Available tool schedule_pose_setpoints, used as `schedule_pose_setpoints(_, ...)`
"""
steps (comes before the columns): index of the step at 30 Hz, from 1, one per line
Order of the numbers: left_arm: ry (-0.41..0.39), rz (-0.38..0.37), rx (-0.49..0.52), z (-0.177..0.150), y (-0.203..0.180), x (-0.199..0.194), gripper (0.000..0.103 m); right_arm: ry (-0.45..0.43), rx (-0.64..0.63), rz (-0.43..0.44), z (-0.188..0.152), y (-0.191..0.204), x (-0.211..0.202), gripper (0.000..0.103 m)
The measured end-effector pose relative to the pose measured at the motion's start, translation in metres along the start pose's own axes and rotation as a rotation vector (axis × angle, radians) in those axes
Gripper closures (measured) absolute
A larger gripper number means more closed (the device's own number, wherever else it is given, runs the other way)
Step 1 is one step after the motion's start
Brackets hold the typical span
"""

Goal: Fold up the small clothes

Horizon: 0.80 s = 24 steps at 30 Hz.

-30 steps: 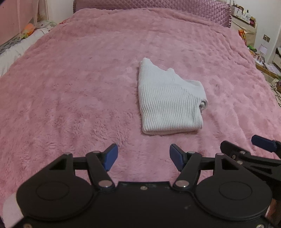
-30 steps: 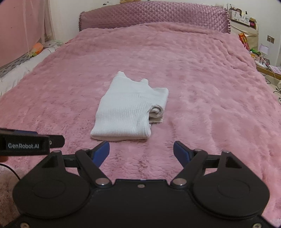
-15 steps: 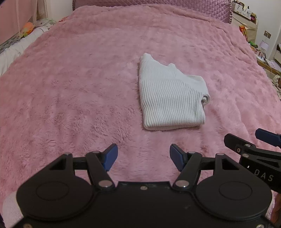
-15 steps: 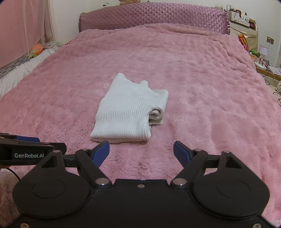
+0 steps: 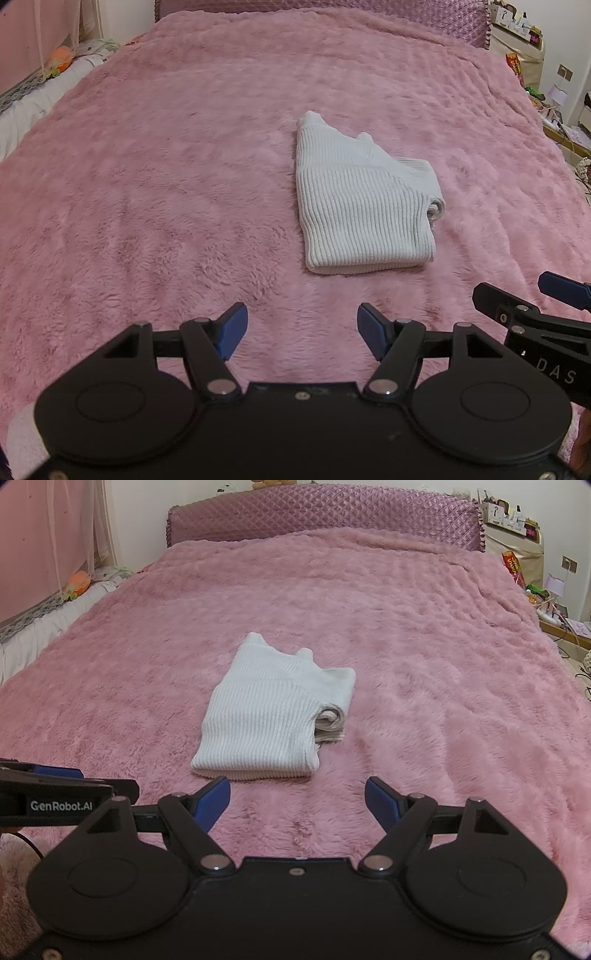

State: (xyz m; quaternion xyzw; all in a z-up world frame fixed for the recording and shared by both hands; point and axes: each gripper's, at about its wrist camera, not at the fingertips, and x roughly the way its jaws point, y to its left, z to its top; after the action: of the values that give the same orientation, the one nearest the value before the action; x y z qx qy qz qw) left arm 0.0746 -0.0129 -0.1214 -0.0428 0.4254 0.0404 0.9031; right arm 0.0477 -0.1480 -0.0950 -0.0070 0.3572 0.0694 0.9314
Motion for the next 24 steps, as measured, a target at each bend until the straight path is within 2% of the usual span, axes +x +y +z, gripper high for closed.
schedule_pose_setpoints(24, 0.006, 0.005, 0.007, 0.0008, -0.0010, 0.0005, 0.033, 0.007, 0.000, 0.005, -0.0002, 0.0008, 0.0023, 0.021)
